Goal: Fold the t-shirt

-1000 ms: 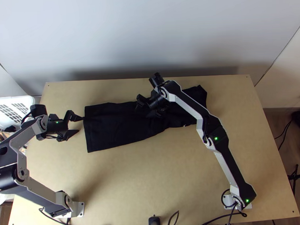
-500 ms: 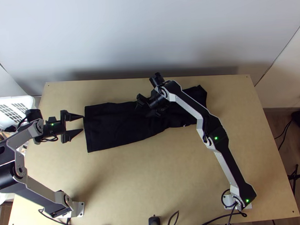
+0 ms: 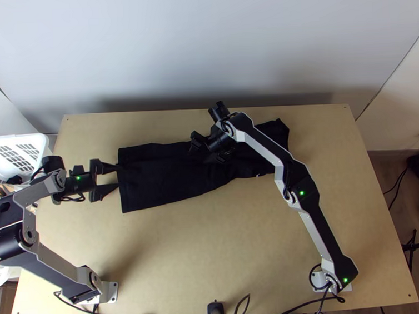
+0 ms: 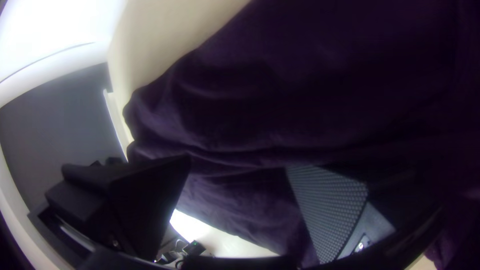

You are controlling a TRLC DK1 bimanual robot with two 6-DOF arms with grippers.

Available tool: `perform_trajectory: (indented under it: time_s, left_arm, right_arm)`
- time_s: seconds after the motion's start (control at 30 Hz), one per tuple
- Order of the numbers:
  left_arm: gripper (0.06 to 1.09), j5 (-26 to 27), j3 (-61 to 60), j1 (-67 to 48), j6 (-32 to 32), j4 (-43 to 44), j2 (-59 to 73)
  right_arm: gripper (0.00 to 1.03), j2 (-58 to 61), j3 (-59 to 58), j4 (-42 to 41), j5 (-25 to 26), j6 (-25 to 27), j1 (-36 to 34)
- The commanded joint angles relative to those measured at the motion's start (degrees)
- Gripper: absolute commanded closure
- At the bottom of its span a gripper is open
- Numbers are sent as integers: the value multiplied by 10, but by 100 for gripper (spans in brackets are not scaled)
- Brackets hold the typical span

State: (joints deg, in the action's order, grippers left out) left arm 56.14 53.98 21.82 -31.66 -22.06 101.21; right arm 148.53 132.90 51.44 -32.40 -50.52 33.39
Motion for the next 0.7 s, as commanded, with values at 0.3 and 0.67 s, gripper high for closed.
perform_trajectory:
  time_s: [0.3,0.67]
  left_arm:
    - [10,-115,54,-90,23,35,72]
    - [10,-67,138,-179,-154,60,143]
  right_arm:
    - [14,0,-3,1,1,6,-2]
    - [14,-22,-11,2,1,11,-12]
